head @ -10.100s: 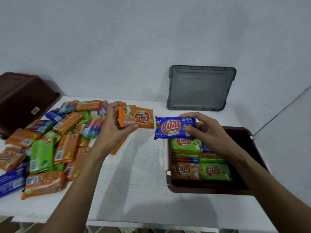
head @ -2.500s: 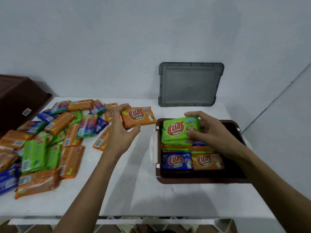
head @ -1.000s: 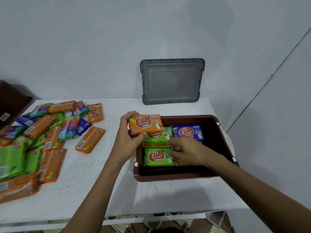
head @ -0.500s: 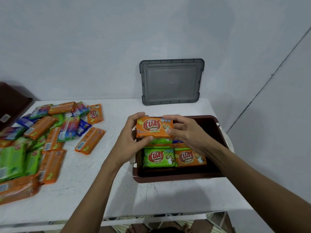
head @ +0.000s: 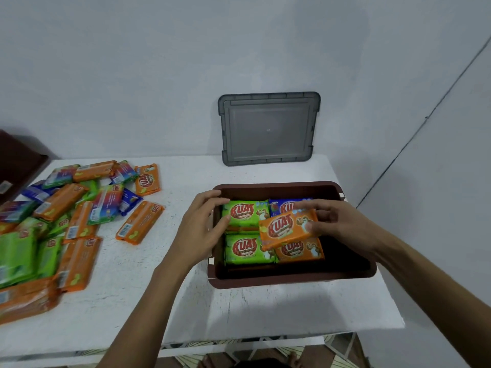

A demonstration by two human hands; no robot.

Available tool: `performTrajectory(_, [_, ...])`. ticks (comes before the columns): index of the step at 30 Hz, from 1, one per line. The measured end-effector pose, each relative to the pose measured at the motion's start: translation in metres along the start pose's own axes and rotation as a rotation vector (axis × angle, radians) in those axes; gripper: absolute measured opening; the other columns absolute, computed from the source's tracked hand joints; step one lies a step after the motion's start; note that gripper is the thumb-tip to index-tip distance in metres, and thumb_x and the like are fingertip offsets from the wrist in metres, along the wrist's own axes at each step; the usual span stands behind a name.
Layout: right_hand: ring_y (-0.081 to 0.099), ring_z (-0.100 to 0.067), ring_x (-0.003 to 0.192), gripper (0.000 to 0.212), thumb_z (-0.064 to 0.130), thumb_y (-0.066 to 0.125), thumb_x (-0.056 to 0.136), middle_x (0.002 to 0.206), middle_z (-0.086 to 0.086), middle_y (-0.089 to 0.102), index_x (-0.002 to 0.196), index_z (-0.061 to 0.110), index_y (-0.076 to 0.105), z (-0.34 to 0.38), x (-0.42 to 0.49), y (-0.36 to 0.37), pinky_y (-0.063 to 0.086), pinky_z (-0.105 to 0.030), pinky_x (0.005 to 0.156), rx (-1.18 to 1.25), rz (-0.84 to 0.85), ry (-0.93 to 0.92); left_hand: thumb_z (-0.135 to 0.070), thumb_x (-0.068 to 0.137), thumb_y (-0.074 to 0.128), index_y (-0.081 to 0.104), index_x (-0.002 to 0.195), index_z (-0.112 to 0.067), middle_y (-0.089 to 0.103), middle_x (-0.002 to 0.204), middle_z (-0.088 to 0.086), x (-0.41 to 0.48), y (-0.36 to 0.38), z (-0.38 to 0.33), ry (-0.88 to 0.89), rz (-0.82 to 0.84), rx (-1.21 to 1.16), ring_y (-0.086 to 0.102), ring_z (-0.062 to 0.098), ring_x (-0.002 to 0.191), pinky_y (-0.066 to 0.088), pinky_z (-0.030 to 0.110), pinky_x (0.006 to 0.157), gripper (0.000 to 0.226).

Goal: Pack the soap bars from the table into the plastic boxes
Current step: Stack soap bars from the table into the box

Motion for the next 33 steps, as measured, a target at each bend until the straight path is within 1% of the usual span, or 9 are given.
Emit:
performTrajectory(3, [0.070, -0.015, 0.099, 0.040, 0.011, 0.065, 0.088, 0.116, 0.003, 0.066, 0.123, 0.029, 0.062, -0.001, -0.010, -0.010, 0.060, -0.035, 0.083, -0.084, 0.014, 0.043, -0.026, 0.091, 0.062, 0.060, 0.124, -0.025, 0.039, 0.144, -0.007, -0.002, 0.008, 0.003, 0.052, -0.006, 0.129, 0.033, -0.001, 0.126, 0.030, 0.019, 0.102, 0.032])
performTrajectory(5, [0.068, -0.015, 0.101, 0.039, 0.011, 0.065, 0.089, 0.116, 0.005, 0.064, 0.123, 0.029, 0.062, -0.003, -0.013, -0.012, 0.059, -0.036, 0.085, -0.144, 0.015, 0.073, -0.025, 0.090, 0.064, 0.060, 0.124, -0.025, 0.039, 0.145, -0.006, -0.002, 0.009, 0.003, 0.054, -0.001, 0.161, 0.034, 0.002, 0.127, 0.027, 0.018, 0.101, 0.034])
performTrajectory(8, [0.066, -0.014, 0.103, 0.039, 0.011, 0.064, 0.090, 0.118, 0.004, 0.062, 0.123, 0.031, 0.059, -0.010, -0.011, -0.009, 0.059, -0.034, 0.086, -0.211, 0.010, 0.106, -0.025, 0.090, 0.065, 0.060, 0.124, -0.025, 0.040, 0.144, -0.005, -0.003, 0.009, 0.003, 0.044, 0.006, 0.177, 0.036, 0.008, 0.130, 0.029, 0.021, 0.102, 0.035])
performTrajectory(12, [0.062, -0.017, 0.111, 0.040, 0.012, 0.064, 0.091, 0.126, -0.002, 0.058, 0.128, 0.026, 0.056, -0.026, 0.001, -0.001, 0.056, -0.040, 0.091, -0.299, -0.021, 0.141, -0.027, 0.090, 0.063, 0.062, 0.123, -0.024, 0.041, 0.144, -0.004, -0.004, 0.007, 0.002, 0.019, -0.014, 0.207, 0.036, 0.012, 0.131, 0.028, 0.024, 0.102, 0.033])
performTrajectory(16, [0.056, -0.020, 0.119, 0.037, 0.019, 0.065, 0.091, 0.135, -0.002, 0.052, 0.127, 0.026, 0.057, -0.040, 0.010, 0.003, 0.055, -0.038, 0.093, -0.609, -0.121, 0.154, -0.028, 0.090, 0.062, 0.063, 0.121, -0.022, 0.042, 0.144, -0.002, -0.006, 0.006, 0.003, -0.036, -0.037, 0.221, 0.037, 0.016, 0.132, 0.031, 0.029, 0.103, 0.032])
performTrajectory(20, [0.052, -0.022, 0.124, 0.041, 0.022, 0.064, 0.092, 0.141, -0.004, 0.049, 0.132, 0.022, 0.056, -0.041, 0.012, 0.009, 0.051, -0.036, 0.099, -0.772, -0.129, 0.147, -0.028, 0.092, 0.060, 0.064, 0.121, -0.018, 0.043, 0.144, -0.001, -0.008, 0.007, 0.004, -0.066, -0.031, 0.211, 0.041, 0.018, 0.128, 0.040, 0.038, 0.103, 0.030])
performTrajectory(24, [0.052, -0.022, 0.124, 0.042, 0.026, 0.064, 0.092, 0.141, -0.006, 0.050, 0.132, 0.020, 0.055, -0.041, 0.016, 0.012, 0.050, -0.035, 0.099, -0.871, -0.104, 0.119, -0.026, 0.094, 0.058, 0.065, 0.120, -0.017, 0.041, 0.145, -0.001, -0.008, 0.007, 0.004, -0.059, -0.025, 0.203, 0.045, 0.016, 0.124, 0.042, 0.037, 0.101, 0.029])
performTrajectory(30, [0.050, -0.026, 0.126, 0.042, 0.028, 0.058, 0.096, 0.145, -0.008, 0.043, 0.135, 0.021, 0.046, -0.045, 0.019, 0.018, 0.047, -0.036, 0.104, -0.942, -0.064, 0.165, -0.027, 0.095, 0.056, 0.064, 0.122, -0.017, 0.038, 0.146, -0.003, -0.009, 0.008, 0.006, -0.057, -0.017, 0.197, 0.049, 0.013, 0.121, 0.044, 0.032, 0.097, 0.030])
performTrajectory(33, [0.051, -0.026, 0.127, 0.048, 0.031, 0.058, 0.095, 0.145, -0.007, 0.044, 0.139, 0.020, 0.044, -0.040, 0.019, 0.019, 0.045, -0.037, 0.105, -0.973, -0.069, 0.197, -0.028, 0.096, 0.055, 0.063, 0.124, -0.017, 0.038, 0.148, -0.004, -0.010, 0.007, 0.005, -0.052, -0.010, 0.195, 0.047, 0.014, 0.123, 0.044, 0.035, 0.099, 0.032])
Point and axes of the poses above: each hand's wrist, its own x-axis towards the middle knuckle, its own y-axis out of the palm, z = x × y, the point moved 4 cm from there along x, towards the middle knuckle
